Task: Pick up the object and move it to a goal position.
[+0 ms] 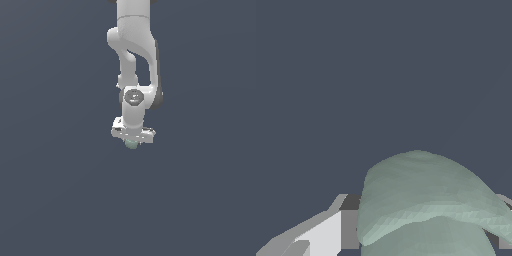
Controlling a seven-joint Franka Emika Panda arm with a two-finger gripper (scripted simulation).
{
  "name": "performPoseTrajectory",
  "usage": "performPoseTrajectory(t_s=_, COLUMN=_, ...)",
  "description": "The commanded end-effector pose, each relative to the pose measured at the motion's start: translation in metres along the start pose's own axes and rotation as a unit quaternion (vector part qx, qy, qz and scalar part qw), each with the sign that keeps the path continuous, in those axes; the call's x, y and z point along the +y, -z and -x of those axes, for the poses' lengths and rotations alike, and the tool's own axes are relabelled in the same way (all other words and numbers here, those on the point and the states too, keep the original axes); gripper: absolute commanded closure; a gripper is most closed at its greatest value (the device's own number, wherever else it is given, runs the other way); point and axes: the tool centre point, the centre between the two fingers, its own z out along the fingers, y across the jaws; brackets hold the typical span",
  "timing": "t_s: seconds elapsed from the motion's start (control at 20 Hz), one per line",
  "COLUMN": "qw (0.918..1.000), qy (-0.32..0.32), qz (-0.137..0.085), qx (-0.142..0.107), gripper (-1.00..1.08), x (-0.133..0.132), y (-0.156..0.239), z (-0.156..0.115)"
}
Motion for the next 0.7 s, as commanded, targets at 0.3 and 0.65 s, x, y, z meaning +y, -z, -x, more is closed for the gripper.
performPoseTrajectory(t_s=0.3, qw=1.0, qy=0.0, qz=0.0, qx=0.0, gripper=1.08, x=0.007, y=0.012, z=-0.001)
performPoseTrajectory(t_s=0.65, qw=1.0, qy=0.0, qz=0.0, qx=0.0, gripper=1.08, x=0.029, y=0.051, z=-0.005)
